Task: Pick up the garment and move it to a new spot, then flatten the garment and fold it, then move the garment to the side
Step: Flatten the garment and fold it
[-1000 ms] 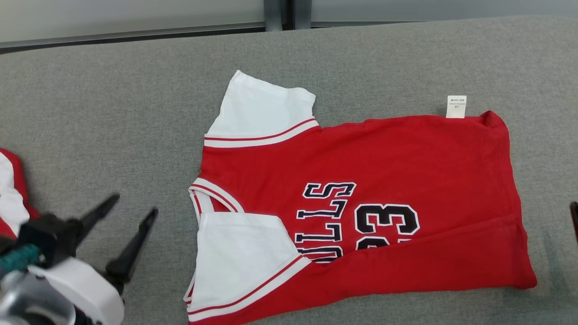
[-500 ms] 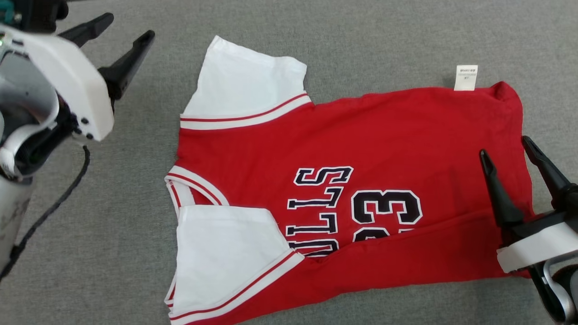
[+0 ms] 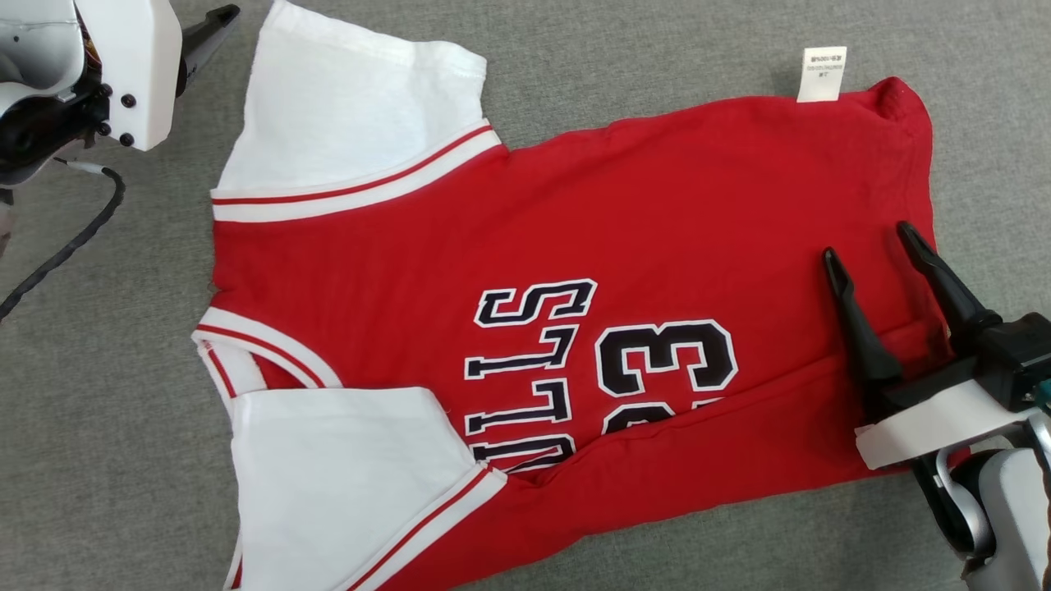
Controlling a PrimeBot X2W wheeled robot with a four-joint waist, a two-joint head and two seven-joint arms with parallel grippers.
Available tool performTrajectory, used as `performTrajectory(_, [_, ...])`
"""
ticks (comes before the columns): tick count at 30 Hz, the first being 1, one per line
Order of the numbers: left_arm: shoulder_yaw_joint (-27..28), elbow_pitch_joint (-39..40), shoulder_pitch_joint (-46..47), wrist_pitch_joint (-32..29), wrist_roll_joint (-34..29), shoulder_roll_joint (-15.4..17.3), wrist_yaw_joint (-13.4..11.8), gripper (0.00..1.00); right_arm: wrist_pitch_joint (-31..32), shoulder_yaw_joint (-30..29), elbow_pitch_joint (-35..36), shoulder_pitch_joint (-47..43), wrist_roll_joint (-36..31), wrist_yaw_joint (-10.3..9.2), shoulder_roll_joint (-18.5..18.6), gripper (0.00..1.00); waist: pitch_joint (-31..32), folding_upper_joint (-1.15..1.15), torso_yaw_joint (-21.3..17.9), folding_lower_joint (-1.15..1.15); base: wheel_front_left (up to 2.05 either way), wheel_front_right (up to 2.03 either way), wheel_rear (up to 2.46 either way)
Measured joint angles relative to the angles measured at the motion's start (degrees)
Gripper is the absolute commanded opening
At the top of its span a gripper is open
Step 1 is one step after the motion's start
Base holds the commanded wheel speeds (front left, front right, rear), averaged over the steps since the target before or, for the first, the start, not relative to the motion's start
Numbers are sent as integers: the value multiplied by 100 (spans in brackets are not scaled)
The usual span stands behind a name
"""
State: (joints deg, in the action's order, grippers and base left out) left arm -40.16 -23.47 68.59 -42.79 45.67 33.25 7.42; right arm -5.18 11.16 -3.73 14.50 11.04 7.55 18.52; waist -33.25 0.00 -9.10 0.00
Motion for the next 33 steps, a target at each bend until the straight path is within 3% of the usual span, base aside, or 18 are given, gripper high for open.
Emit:
performTrajectory(19, [-894, -89, 544, -196, 679, 344, 0, 100, -387, 218, -508, 399, 12, 0, -155, 100, -344, 0, -408, 0, 0, 0, 0])
performTrajectory(21, [-982, -77, 550, -260, 800, 361, 0, 73, -401, 229, -538, 434, 33, 0, -154, 100, -347, 0, -438, 0, 0, 0, 0])
performTrajectory(22, [-1033, -49, 551, -292, 856, 371, 1, 44, -417, 231, -559, 436, 42, 0, -149, 100, -346, 0, -450, 0, 0, 0, 0])
performTrajectory(23, [-1065, -24, 556, -308, 902, 390, 1, 27, -417, 237, -575, 442, 47, 0, -143, 100, -346, 0, -459, 0, 0, 0, 0])
performTrajectory(24, [-1117, 27, 564, -308, 951, 412, 1, 0, -416, 248, -589, 461, 56, 0, -133, 100, -346, 0, -469, 0, 0, 0, 0])
performTrajectory(29, [-1301, 149, 620, 29, 1037, 525, 1, 0, -212, 399, -612, 738, 219, 0, -24, 100, -330, 0, -522, 0, 0, 0, 0])
performTrajectory(33, [-1486, 163, 697, 166, 1145, 599, 1, 0, 460, 419, -616, 1140, 911, 0, 167, 100, -289, 0, -502, 0, 0, 0, 0])
